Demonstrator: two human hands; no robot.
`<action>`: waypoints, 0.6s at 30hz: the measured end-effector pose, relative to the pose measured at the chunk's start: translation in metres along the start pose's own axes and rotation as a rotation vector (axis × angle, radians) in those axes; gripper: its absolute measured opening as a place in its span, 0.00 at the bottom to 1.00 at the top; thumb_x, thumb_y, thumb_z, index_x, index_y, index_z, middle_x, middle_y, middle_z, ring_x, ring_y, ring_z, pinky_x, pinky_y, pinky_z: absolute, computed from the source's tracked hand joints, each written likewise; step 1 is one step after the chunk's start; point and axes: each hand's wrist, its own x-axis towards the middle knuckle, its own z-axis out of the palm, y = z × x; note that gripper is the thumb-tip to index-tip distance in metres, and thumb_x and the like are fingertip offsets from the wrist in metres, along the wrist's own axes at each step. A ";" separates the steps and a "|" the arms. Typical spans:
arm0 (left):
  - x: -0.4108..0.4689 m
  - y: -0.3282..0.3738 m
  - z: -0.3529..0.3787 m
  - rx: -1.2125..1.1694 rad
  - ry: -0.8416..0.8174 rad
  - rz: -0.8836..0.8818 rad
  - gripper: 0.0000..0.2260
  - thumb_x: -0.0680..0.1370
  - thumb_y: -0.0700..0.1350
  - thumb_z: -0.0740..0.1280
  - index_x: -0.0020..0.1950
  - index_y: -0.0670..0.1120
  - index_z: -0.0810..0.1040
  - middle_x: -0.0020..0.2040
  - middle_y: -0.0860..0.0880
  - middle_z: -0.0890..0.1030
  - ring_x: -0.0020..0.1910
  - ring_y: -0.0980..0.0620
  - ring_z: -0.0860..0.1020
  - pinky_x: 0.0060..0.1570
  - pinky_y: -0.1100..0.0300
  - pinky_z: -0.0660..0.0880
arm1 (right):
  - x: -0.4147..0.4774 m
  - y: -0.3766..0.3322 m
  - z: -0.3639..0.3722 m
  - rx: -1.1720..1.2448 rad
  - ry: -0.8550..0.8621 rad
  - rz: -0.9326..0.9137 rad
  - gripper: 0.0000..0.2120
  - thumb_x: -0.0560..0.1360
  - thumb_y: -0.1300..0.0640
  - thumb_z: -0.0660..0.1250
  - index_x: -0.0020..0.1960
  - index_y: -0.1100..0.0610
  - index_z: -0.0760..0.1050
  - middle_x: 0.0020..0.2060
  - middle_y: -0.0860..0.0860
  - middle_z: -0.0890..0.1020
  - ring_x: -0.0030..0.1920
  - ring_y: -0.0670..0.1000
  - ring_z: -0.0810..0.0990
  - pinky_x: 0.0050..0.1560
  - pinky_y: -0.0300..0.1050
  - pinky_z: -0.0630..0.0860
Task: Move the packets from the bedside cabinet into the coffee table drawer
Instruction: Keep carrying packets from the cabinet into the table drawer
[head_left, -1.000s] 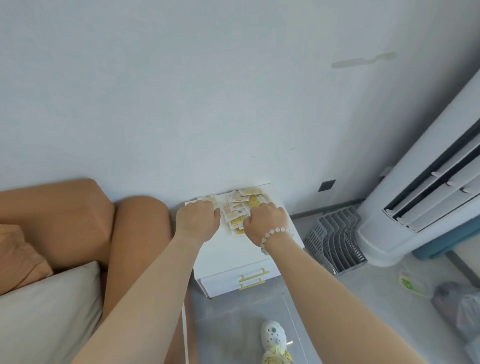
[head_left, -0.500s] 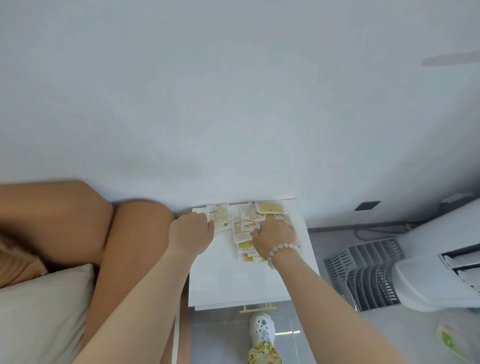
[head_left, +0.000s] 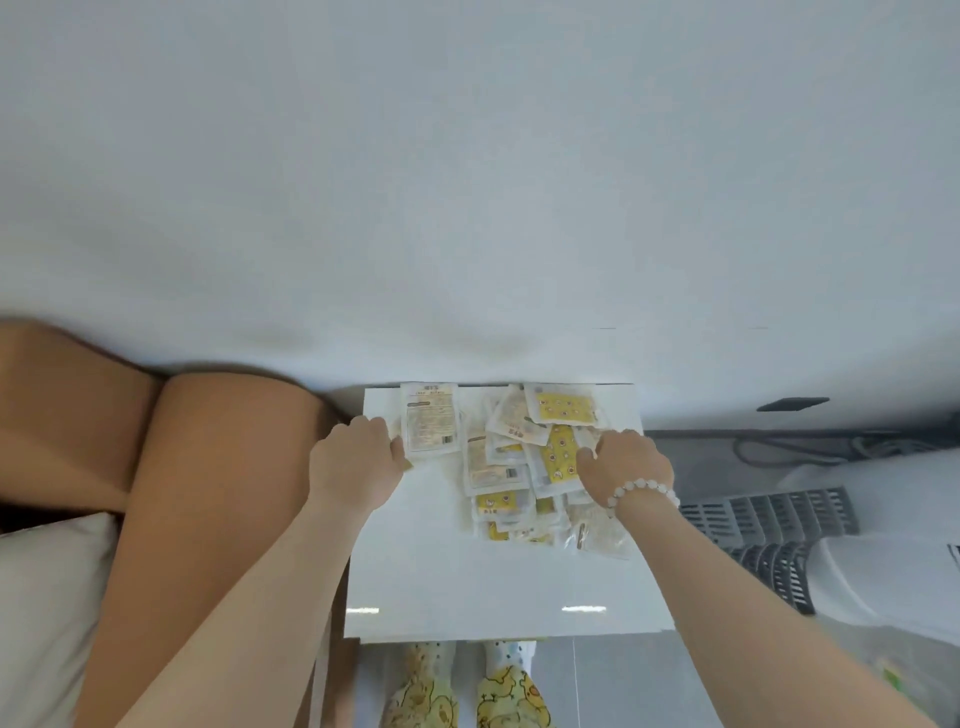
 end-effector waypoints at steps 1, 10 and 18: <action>0.012 -0.002 0.009 -0.009 0.000 -0.012 0.15 0.81 0.52 0.54 0.56 0.42 0.73 0.53 0.46 0.75 0.52 0.46 0.75 0.41 0.57 0.69 | 0.009 0.001 0.005 -0.023 0.001 0.004 0.19 0.79 0.48 0.53 0.61 0.58 0.73 0.57 0.54 0.75 0.58 0.53 0.74 0.51 0.46 0.71; 0.085 -0.005 0.111 -0.412 -0.205 -0.405 0.42 0.70 0.66 0.66 0.73 0.42 0.57 0.69 0.44 0.62 0.68 0.41 0.63 0.60 0.46 0.68 | 0.084 -0.008 0.071 0.175 -0.052 0.079 0.49 0.68 0.35 0.69 0.77 0.52 0.48 0.75 0.56 0.52 0.75 0.58 0.52 0.70 0.57 0.61; 0.112 0.007 0.145 -0.770 -0.278 -0.785 0.53 0.63 0.71 0.69 0.75 0.41 0.52 0.71 0.43 0.58 0.69 0.41 0.62 0.61 0.49 0.67 | 0.133 -0.027 0.104 0.706 0.013 0.554 0.46 0.70 0.30 0.61 0.76 0.56 0.53 0.73 0.58 0.58 0.72 0.61 0.58 0.69 0.63 0.59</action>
